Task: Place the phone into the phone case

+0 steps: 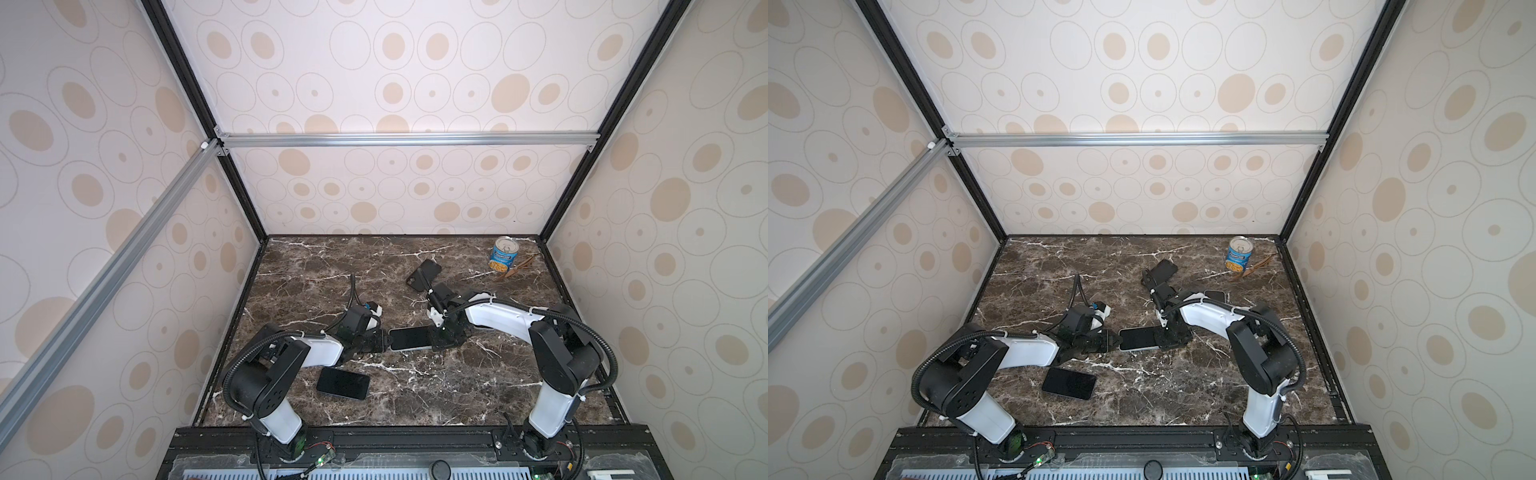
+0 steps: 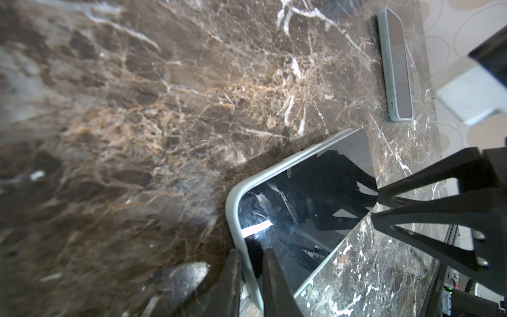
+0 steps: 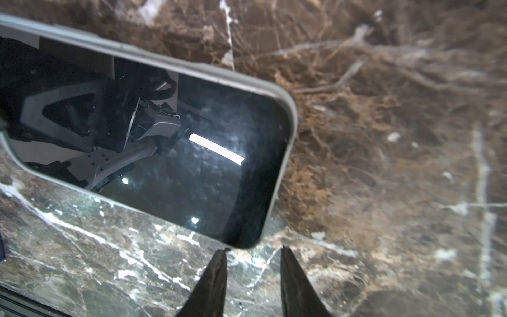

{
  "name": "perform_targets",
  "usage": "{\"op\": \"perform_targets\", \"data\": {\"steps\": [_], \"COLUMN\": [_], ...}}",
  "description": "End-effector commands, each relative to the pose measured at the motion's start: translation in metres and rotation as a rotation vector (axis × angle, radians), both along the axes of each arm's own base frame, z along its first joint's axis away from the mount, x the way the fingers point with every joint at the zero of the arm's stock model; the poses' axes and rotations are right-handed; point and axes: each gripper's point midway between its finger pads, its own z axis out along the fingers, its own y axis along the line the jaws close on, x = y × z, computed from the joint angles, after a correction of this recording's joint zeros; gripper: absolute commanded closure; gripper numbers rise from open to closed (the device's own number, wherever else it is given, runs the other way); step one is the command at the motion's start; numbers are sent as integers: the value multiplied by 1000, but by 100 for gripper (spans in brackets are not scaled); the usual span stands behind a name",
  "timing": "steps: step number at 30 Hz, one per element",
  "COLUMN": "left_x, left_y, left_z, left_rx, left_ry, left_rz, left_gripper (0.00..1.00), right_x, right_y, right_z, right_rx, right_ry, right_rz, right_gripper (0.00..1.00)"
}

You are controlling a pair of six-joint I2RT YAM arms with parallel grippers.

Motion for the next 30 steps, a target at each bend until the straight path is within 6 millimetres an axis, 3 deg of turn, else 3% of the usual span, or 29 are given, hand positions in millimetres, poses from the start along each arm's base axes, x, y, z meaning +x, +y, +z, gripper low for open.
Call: {"op": "perform_targets", "data": {"steps": [1,18,30], "left_x": [-21,-11,-11], "left_y": [11,7,3], "left_z": [-21,0,2], "left_rx": [100,84,68], "left_ry": [87,44,51], "left_rz": [-30,-41,-49], "left_gripper": [83,81,78], "right_x": [-3,5,6], "right_y": [-7,-10,-10], "right_z": [7,29,22], "right_rx": [-30,-7,58], "right_ry": [-15,-105,-82], "right_rz": [-3,-17,-60], "right_gripper": [65,61,60]}}
